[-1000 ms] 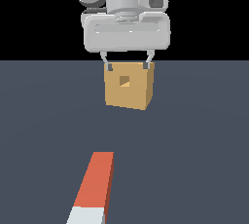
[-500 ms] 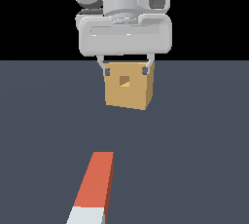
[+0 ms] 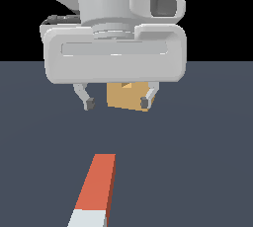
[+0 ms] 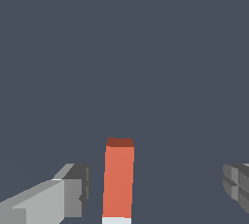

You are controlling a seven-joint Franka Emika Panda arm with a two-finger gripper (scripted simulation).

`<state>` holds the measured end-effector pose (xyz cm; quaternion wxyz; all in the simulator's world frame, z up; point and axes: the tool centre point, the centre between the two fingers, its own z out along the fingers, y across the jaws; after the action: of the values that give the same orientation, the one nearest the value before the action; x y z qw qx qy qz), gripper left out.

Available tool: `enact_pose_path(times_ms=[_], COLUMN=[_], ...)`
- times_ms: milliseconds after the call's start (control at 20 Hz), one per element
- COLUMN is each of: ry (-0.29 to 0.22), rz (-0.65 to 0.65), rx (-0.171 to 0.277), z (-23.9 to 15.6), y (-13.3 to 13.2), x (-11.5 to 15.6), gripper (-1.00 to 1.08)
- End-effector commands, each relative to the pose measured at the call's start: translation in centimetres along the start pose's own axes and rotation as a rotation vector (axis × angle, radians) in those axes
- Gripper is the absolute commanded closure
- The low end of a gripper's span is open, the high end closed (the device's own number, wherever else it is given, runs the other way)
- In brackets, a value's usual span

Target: Insert the peg into the horizontal hole in a box.

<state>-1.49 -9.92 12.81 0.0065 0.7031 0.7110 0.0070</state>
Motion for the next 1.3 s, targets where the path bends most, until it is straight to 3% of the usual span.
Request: enact_pose_path(times_ms=[0, 300, 550, 750, 1250], ry=[-0.001, -0.001, -0.001, -0.001, -0.001], rz=[0.011, 0.031, 0.042, 0.046, 0.048], rx=[0.004, 0.013, 0.017, 0.019, 0.020], z=[1.3, 4.0, 5.4, 5.9, 7.5], y=[-0.8, -2.3, -3.0, -3.2, -3.3], x=[-3.4, -10.2, -13.8, -15.2, -15.3], gripper=[-0.92, -0.92, -0.92, -0.92, -0.92])
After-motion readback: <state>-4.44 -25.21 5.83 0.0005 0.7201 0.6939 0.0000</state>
